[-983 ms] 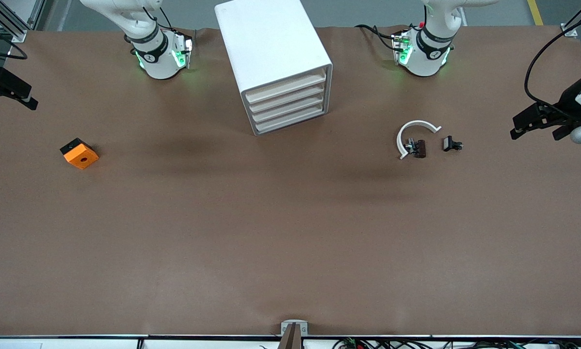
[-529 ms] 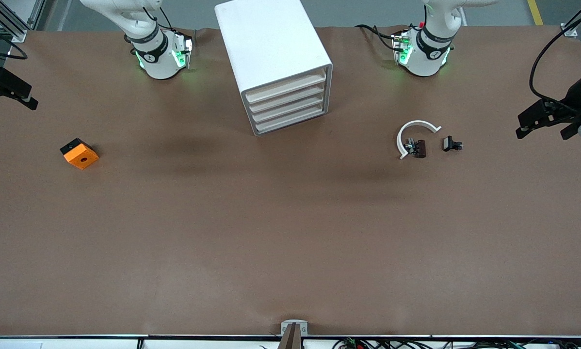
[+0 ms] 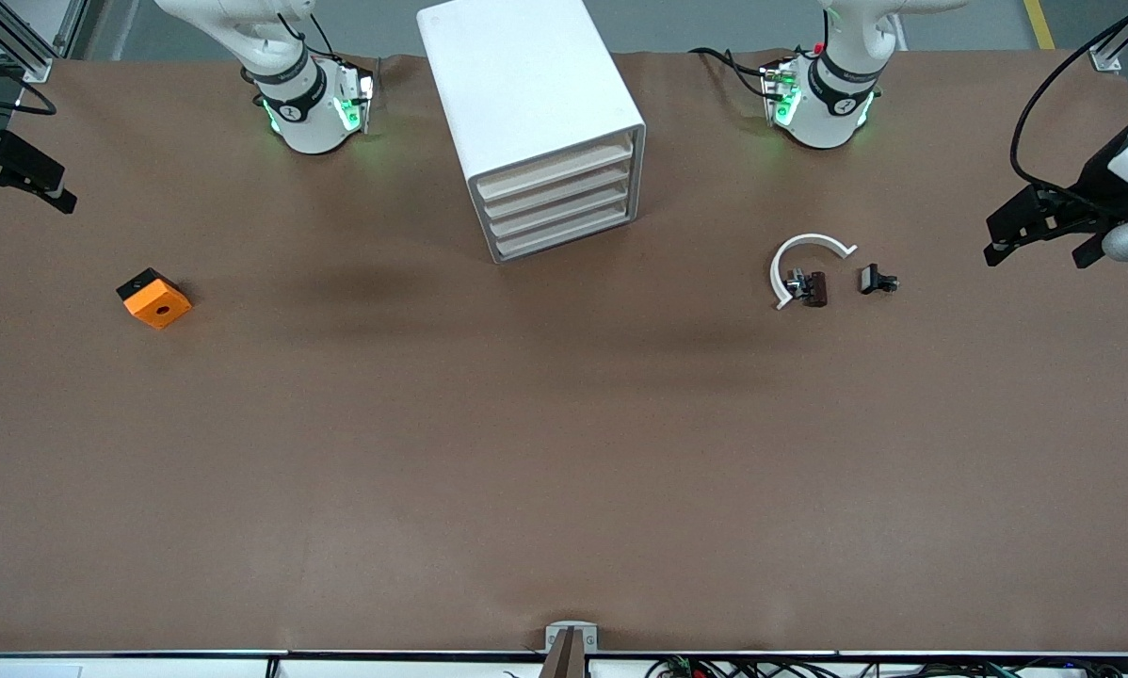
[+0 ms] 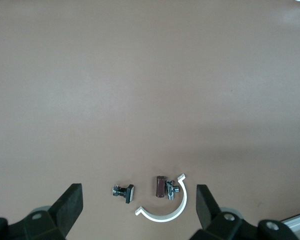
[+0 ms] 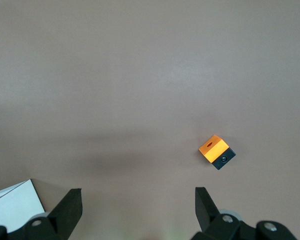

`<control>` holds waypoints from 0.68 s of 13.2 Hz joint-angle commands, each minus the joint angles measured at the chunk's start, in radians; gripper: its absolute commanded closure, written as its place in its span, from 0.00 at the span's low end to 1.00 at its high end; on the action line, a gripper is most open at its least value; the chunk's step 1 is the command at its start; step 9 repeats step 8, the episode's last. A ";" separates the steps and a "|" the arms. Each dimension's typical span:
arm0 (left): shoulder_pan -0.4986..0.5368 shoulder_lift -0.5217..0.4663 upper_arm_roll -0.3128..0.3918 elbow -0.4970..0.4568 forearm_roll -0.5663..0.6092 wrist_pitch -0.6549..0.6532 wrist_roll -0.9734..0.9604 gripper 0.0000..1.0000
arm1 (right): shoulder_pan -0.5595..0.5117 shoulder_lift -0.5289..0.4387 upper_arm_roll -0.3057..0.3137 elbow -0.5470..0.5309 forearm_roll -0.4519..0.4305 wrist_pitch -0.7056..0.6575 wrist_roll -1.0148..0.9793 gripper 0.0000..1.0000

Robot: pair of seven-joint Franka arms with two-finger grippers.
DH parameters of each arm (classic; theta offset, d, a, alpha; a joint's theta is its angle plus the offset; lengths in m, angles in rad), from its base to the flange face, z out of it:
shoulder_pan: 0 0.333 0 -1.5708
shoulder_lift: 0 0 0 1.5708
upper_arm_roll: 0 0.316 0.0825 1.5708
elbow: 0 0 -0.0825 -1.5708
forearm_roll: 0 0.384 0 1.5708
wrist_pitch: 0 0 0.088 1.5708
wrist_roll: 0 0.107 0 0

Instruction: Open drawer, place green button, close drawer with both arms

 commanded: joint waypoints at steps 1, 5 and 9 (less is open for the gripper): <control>0.000 0.003 0.001 0.019 0.018 -0.049 -0.009 0.00 | 0.007 -0.019 -0.002 -0.018 0.005 -0.001 0.006 0.00; -0.003 0.003 -0.002 0.019 0.018 -0.093 -0.005 0.00 | 0.007 -0.021 -0.002 -0.018 0.005 -0.001 0.006 0.00; -0.005 0.003 -0.002 0.024 0.018 -0.093 -0.005 0.00 | 0.007 -0.019 -0.002 -0.018 0.005 -0.001 0.006 0.00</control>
